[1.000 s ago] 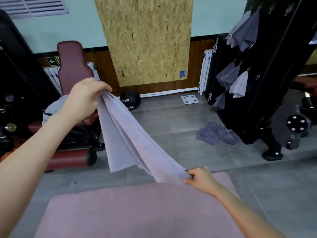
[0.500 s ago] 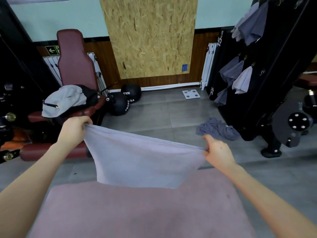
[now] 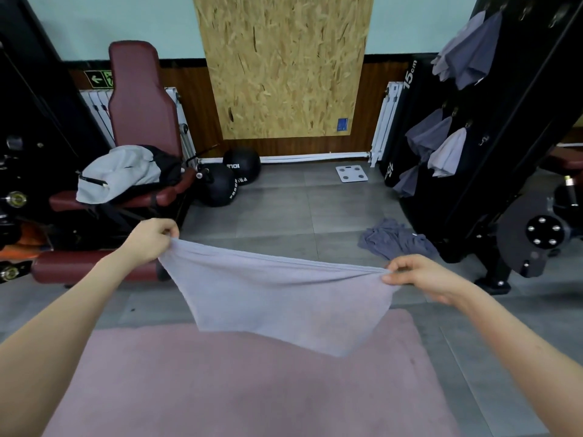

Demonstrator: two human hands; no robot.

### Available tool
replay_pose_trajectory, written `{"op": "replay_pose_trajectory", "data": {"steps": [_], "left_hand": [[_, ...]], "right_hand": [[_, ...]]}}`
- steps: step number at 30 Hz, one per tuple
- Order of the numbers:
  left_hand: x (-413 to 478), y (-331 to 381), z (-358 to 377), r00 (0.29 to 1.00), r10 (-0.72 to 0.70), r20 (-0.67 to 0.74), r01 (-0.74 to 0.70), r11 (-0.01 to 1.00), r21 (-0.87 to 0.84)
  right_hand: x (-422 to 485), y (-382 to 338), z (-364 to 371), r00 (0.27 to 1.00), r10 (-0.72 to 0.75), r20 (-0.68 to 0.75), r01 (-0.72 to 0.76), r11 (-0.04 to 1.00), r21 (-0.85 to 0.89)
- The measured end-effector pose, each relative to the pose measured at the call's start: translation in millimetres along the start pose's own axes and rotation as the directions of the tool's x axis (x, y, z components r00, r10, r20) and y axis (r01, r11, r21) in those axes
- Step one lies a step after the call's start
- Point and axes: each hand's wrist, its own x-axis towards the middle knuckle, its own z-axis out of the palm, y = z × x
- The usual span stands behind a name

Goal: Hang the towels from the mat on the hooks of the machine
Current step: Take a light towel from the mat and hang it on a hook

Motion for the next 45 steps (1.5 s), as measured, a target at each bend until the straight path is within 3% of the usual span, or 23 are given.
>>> {"op": "replay_pose_trajectory", "data": {"steps": [1,3,9,10,13,18,21,24,30,34,38,41,45], "left_hand": [[-4.3,-0.7,0.2,0.997,-0.047,0.068,0.054,0.994,-0.095],[-15.1,2.6,4.5,0.978,-0.09,0.189,0.145,0.942,-0.301],[-22.2,10.0,16.5,0.915,-0.119,0.386,0.354,0.697,-0.623],[-23.1,10.7,17.6,0.895,-0.086,0.439,0.371,0.691,-0.621],[-27.6,15.8,26.4,0.883,-0.021,0.468,0.271,0.838,-0.474],[-28.5,26.2,65.1,0.943,-0.172,0.285,0.25,0.931,-0.265],[-39.0,45.3,87.1,0.877,-0.353,0.327,0.462,0.808,-0.366],[-47.7,65.0,100.5,0.792,-0.401,0.46,0.598,0.659,-0.455],[-65.9,107.2,118.0,0.759,-0.282,0.587,0.641,0.481,-0.598],[-72.1,123.2,114.7,0.766,-0.212,0.607,0.637,0.382,-0.67],[-70.6,128.0,106.6,0.754,-0.217,0.62,0.642,0.437,-0.629],[-64.2,124.0,101.0,0.733,-0.242,0.636,0.661,0.475,-0.581],[-61.6,124.6,93.1,0.668,-0.167,0.725,0.695,0.487,-0.528]], "right_hand": [[-1.4,0.4,-0.6,1.0,0.018,0.005,-0.019,0.984,0.176],[-0.5,0.5,1.7,0.997,0.062,-0.035,-0.046,0.937,0.346],[9.4,0.8,-1.1,0.943,0.233,-0.238,-0.117,0.9,0.419],[11.0,1.9,-2.4,0.927,0.26,-0.27,-0.129,0.898,0.422],[19.0,8.0,-1.4,0.863,0.345,-0.368,-0.168,0.885,0.435],[34.1,8.7,19.9,0.766,0.471,-0.437,-0.179,0.809,0.559],[37.9,0.7,45.1,0.778,0.517,-0.357,-0.194,0.739,0.645],[34.4,-14.7,78.6,0.817,0.516,-0.256,-0.179,0.651,0.738],[13.1,-55.7,152.5,0.907,0.381,-0.18,-0.124,0.65,0.75],[-5.2,-71.5,181.8,0.958,0.219,-0.183,-0.03,0.715,0.698],[-20.7,-76.9,191.9,0.988,-0.014,-0.156,0.098,0.831,0.548],[-25.9,-74.7,191.8,0.966,-0.213,-0.148,0.253,0.896,0.364],[-28.2,-65.1,193.9,0.934,-0.336,-0.117,0.352,0.922,0.163]]}}
